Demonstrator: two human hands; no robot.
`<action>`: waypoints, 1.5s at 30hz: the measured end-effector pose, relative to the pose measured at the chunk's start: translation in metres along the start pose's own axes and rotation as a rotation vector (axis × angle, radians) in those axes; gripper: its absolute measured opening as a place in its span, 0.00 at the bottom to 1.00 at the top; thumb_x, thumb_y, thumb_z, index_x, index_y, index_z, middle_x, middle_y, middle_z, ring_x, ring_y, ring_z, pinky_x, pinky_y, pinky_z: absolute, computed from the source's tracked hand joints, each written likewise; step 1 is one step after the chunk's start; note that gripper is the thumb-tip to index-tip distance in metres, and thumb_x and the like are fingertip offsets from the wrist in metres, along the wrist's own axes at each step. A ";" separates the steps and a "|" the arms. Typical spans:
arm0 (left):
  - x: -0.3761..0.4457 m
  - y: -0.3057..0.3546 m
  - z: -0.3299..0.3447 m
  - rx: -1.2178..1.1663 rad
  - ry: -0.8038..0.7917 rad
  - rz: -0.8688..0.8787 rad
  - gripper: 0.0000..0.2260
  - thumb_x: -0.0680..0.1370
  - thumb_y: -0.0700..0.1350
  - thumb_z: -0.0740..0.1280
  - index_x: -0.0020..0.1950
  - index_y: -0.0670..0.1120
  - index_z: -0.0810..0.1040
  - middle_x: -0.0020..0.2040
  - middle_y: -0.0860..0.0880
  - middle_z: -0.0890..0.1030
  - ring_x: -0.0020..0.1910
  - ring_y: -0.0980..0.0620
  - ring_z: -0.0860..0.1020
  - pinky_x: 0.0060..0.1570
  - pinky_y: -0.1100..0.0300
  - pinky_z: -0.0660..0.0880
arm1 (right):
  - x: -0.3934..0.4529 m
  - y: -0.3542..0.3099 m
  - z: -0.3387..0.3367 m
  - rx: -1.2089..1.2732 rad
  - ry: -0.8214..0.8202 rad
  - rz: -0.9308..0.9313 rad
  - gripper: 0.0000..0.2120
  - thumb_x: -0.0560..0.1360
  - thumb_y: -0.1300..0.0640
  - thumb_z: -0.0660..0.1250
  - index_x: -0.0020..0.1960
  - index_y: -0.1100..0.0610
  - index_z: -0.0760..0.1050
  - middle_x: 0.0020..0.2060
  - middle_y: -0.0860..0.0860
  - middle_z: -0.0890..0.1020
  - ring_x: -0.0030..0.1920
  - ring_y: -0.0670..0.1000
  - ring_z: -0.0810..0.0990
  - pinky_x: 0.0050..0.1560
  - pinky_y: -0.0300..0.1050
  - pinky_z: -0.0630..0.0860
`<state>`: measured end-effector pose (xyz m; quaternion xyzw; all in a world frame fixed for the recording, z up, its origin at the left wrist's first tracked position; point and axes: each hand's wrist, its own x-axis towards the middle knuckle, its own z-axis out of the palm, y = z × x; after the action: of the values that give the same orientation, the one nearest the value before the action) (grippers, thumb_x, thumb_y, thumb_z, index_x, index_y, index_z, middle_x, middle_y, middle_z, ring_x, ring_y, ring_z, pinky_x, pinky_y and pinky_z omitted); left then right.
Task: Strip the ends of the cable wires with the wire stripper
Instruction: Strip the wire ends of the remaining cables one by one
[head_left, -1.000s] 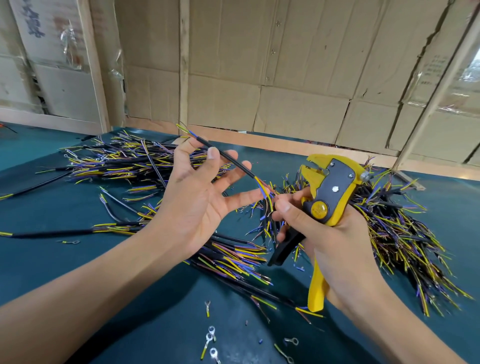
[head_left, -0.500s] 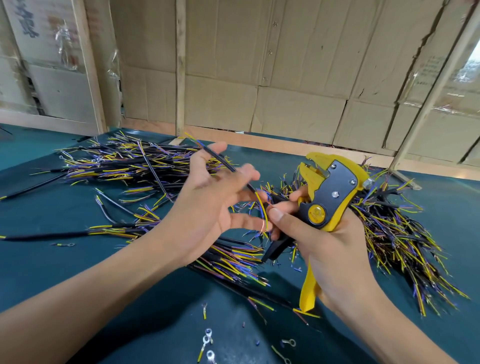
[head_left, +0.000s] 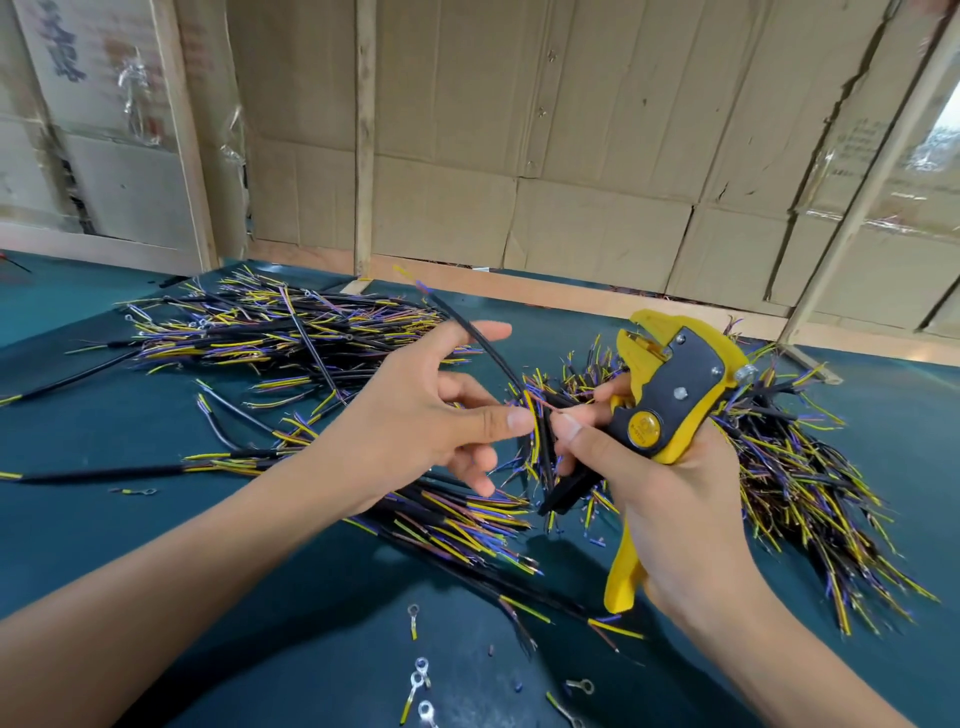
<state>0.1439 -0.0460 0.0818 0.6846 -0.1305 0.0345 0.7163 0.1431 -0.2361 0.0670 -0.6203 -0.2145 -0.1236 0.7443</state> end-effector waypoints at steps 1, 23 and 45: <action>0.000 -0.001 0.000 0.007 -0.003 -0.011 0.34 0.64 0.42 0.78 0.69 0.53 0.72 0.35 0.46 0.81 0.26 0.47 0.77 0.32 0.49 0.80 | 0.001 0.000 -0.001 0.006 0.002 -0.001 0.10 0.70 0.65 0.76 0.46 0.57 0.77 0.36 0.58 0.84 0.32 0.57 0.78 0.37 0.50 0.78; -0.004 -0.002 -0.001 0.017 -0.218 -0.105 0.06 0.73 0.32 0.70 0.47 0.40 0.83 0.38 0.43 0.79 0.35 0.45 0.80 0.36 0.53 0.79 | 0.006 0.002 -0.004 0.097 0.011 0.037 0.14 0.69 0.71 0.75 0.43 0.53 0.79 0.34 0.58 0.82 0.31 0.58 0.77 0.36 0.47 0.77; -0.002 0.013 0.007 -0.281 0.126 0.106 0.13 0.84 0.44 0.59 0.40 0.44 0.71 0.26 0.53 0.58 0.23 0.54 0.54 0.25 0.64 0.59 | -0.001 0.003 0.004 0.203 -0.184 0.370 0.09 0.72 0.55 0.72 0.39 0.60 0.80 0.31 0.64 0.77 0.33 0.69 0.83 0.37 0.62 0.82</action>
<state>0.1384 -0.0523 0.0939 0.5665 -0.1248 0.0965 0.8088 0.1427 -0.2319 0.0647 -0.5795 -0.1754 0.0946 0.7902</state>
